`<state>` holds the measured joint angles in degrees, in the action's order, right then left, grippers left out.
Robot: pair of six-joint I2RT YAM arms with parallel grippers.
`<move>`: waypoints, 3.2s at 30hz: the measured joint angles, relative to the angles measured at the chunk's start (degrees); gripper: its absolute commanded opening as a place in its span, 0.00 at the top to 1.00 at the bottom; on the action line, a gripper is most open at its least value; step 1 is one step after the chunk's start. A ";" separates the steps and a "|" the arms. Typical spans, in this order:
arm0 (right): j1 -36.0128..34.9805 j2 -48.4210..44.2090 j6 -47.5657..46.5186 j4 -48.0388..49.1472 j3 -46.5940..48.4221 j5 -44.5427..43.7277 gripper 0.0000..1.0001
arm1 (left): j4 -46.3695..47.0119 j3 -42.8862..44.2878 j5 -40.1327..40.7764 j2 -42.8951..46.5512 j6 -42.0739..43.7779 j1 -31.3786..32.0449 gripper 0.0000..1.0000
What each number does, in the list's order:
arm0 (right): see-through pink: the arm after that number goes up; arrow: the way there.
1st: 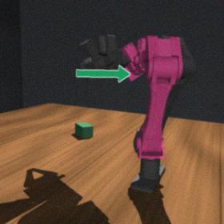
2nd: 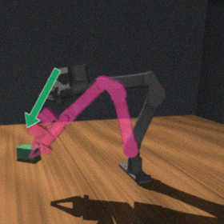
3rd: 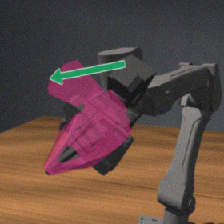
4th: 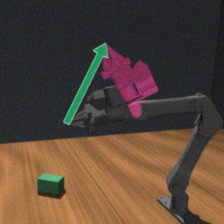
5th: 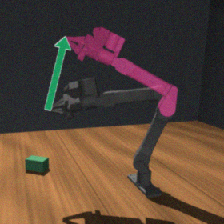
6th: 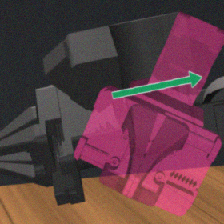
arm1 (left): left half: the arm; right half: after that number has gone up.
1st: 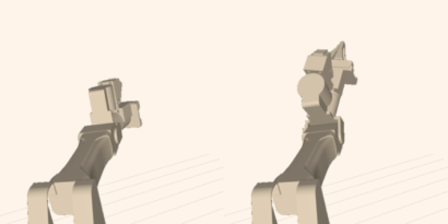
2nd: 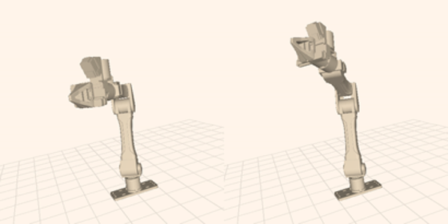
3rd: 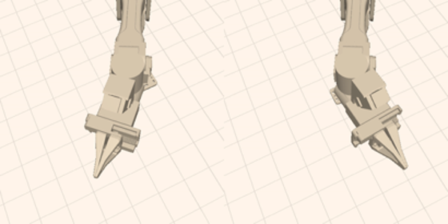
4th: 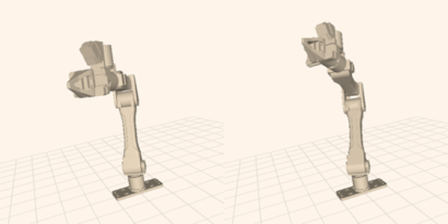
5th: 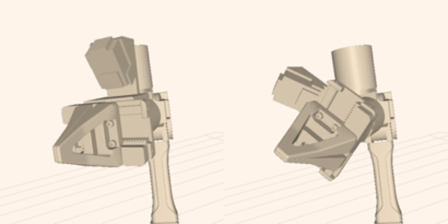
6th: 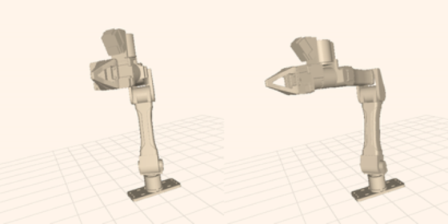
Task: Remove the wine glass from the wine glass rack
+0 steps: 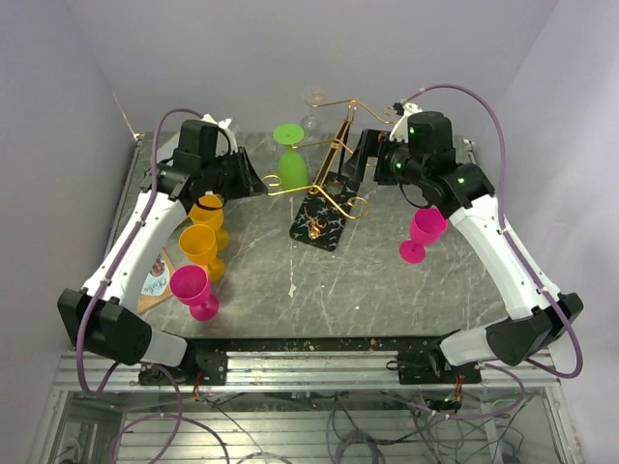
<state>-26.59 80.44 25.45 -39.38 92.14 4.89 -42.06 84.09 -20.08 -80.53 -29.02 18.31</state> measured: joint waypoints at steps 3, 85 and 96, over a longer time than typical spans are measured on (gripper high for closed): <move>0.00 -0.07 -0.04 0.11 -0.02 0.00 0.05 | 0.96 -1.77 -0.83 1.33 -1.75 1.05 0.69; 0.28 -9.92 -2.99 0.37 -4.50 -7.91 0.03 | 23.47 17.07 -10.47 -23.89 -14.69 -4.52 0.86; 0.26 -11.04 -2.95 0.35 -4.83 -7.91 0.03 | 29.73 10.69 -14.19 -20.68 -19.91 -4.61 0.87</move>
<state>-26.33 69.41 22.50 -39.03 87.31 -3.03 -12.34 94.78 -34.26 -101.21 -48.93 13.69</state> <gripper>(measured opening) 0.965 0.138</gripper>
